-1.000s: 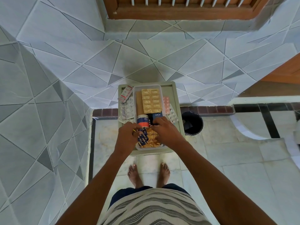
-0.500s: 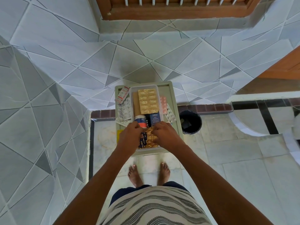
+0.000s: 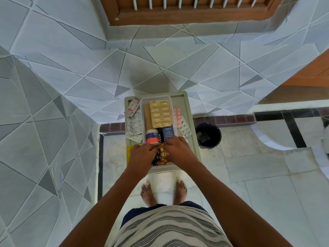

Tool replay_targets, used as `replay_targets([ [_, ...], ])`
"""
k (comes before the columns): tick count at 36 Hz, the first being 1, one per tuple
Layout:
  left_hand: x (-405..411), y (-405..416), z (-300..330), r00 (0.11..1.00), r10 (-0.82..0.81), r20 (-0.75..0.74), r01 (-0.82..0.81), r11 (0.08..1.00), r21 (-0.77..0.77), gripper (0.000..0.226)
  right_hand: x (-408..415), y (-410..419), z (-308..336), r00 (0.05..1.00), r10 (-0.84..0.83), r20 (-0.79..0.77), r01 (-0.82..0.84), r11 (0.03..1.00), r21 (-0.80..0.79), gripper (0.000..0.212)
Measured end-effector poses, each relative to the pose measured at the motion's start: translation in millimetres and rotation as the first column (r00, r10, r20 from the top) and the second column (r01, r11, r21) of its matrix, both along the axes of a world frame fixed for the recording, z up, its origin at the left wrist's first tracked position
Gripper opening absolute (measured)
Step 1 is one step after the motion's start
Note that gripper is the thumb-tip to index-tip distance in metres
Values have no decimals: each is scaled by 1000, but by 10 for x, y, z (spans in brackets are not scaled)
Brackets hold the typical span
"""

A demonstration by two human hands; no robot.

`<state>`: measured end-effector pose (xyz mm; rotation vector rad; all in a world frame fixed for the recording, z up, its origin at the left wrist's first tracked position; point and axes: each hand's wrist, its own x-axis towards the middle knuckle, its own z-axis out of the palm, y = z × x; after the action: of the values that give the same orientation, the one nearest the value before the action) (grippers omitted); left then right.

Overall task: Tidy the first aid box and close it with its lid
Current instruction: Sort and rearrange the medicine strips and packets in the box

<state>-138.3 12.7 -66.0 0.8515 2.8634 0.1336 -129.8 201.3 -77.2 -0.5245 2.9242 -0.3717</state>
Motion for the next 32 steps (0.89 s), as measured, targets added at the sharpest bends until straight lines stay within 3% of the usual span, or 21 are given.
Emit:
replay_targets([
  [2,-1,6,15,999,30,11,-30,998,46,36,27,45,2,998,-37,-47,32,993,-110,37],
  [4,-19,-35,29,991,124,49,-132,970,204,28,57,123,-9,981,-160,-109,122,948,-294,33],
  [6,-35,-85,61,958,236,161,-283,860,424,19,62,215,1,925,-360,-121,270,847,-457,25],
  [8,-79,-120,96,906,332,265,-424,709,563,11,-3,324,-4,834,-550,-39,450,719,-530,18],
  [11,-237,-150,67,805,527,274,-559,517,648,8,-221,532,-136,724,-681,110,655,628,-420,21],
  [15,-562,-226,-6,562,713,419,-786,302,539,22,-523,676,-269,686,-690,232,725,675,-139,43],
  [20,-939,-310,-98,492,719,491,-868,362,339,47,-750,653,-289,677,-695,242,713,701,20,62],
  [26,-1166,-396,-347,533,745,400,-846,481,231,42,-833,558,-378,619,-760,200,760,643,91,57],
  [32,-1231,-358,-278,478,751,456,-878,409,248,35,-819,499,-442,527,-805,273,827,560,52,50],
])
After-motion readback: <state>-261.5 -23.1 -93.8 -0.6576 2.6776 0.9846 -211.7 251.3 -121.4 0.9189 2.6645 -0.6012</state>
